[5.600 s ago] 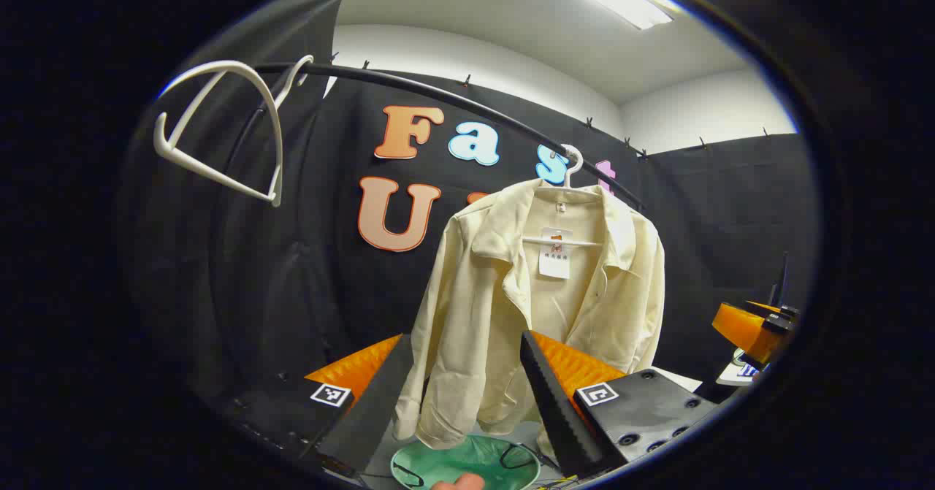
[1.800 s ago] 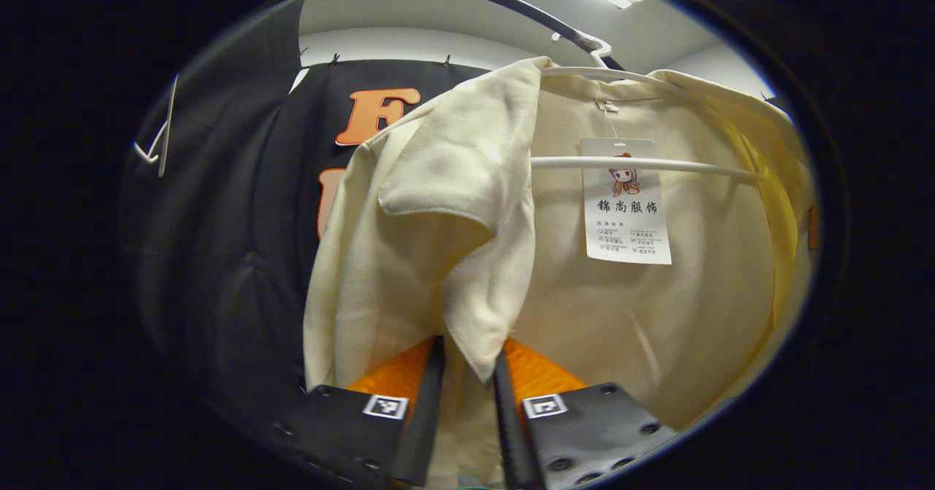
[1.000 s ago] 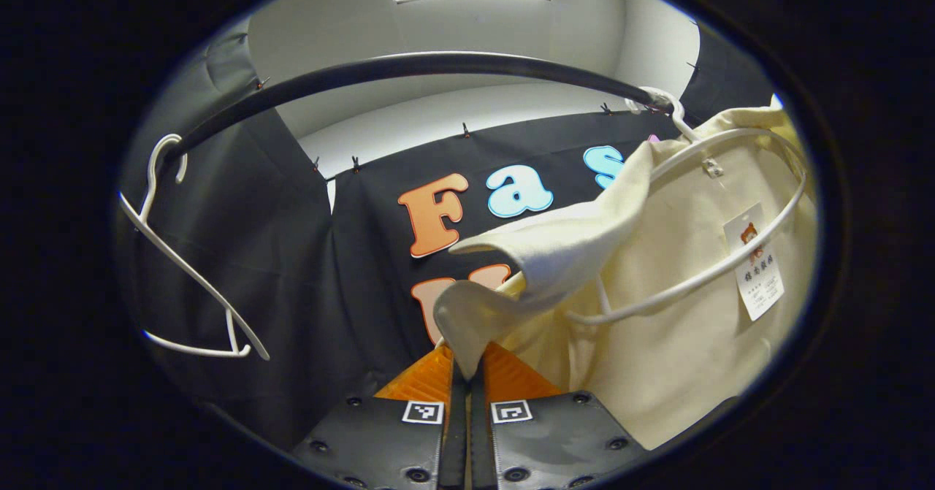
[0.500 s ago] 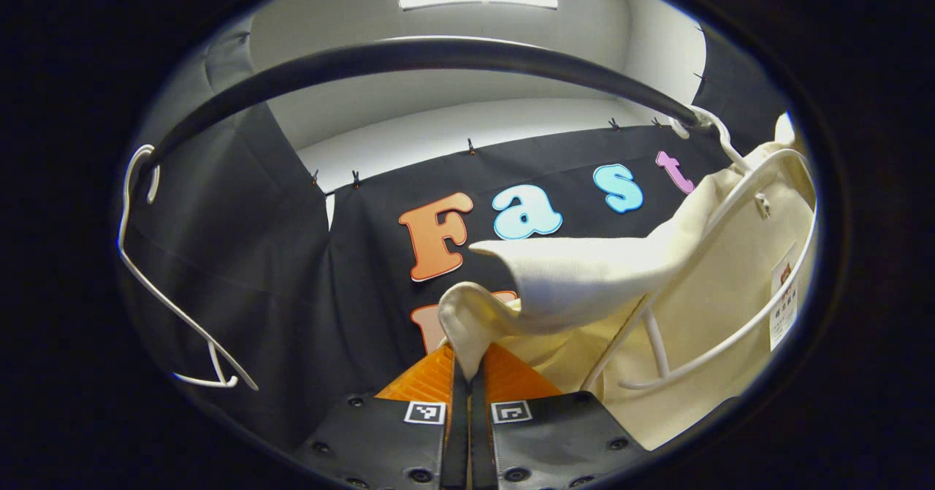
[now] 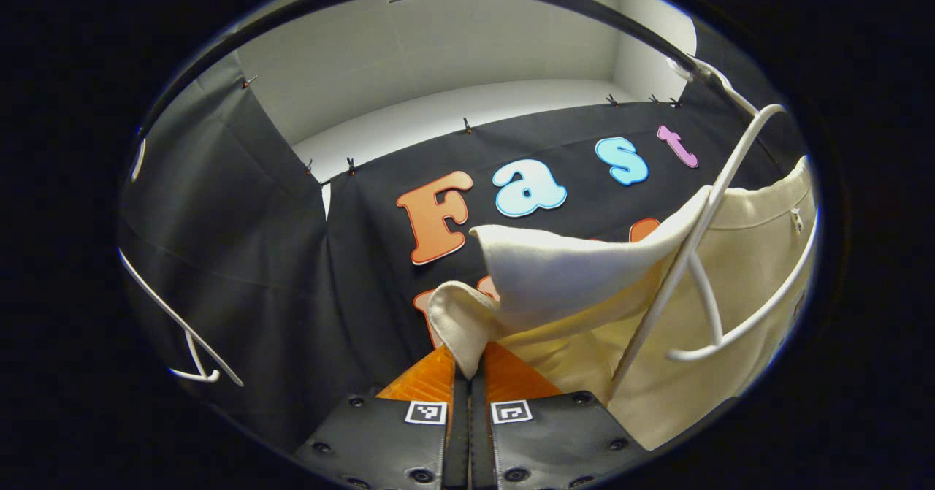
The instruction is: Grasp the clothes on the hanger with both hands and then place them into the laundry hamper below.
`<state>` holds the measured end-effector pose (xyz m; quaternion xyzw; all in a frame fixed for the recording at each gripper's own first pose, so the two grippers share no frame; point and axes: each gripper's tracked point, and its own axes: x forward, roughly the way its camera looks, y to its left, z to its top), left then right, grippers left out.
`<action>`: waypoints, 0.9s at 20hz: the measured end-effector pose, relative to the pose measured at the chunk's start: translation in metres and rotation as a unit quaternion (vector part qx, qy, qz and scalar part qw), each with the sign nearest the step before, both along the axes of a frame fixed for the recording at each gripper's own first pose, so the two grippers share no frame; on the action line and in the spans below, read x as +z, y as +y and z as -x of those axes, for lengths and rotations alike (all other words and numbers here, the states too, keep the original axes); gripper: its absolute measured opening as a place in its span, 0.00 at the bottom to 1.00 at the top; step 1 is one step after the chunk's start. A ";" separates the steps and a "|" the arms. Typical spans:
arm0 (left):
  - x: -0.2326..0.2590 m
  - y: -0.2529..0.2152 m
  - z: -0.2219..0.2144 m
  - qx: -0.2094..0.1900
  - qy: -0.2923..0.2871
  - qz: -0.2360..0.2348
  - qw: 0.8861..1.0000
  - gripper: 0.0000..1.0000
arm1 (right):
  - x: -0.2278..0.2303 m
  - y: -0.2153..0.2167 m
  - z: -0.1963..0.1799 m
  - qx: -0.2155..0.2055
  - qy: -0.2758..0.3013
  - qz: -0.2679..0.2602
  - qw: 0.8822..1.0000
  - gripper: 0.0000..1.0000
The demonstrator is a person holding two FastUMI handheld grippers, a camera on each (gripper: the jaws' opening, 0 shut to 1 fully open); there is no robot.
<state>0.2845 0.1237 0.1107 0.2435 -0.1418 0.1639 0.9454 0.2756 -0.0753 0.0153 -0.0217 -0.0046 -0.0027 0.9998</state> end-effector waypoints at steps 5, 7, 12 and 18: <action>-0.015 0.038 -0.006 0.037 0.014 0.021 0.999 0.08 | -0.019 0.034 0.009 0.026 0.009 0.017 0.999 0.00; -0.022 0.050 0.004 0.051 0.019 0.023 0.998 0.08 | -0.029 0.048 0.012 0.037 0.013 0.022 0.999 0.00; -0.030 0.068 0.032 0.071 0.032 -0.006 0.997 0.08 | -0.060 0.064 0.026 0.052 0.035 0.039 0.997 0.00; -0.033 0.068 0.082 0.064 0.049 -0.016 0.997 0.08 | -0.042 0.071 0.066 0.053 0.022 0.018 0.998 0.00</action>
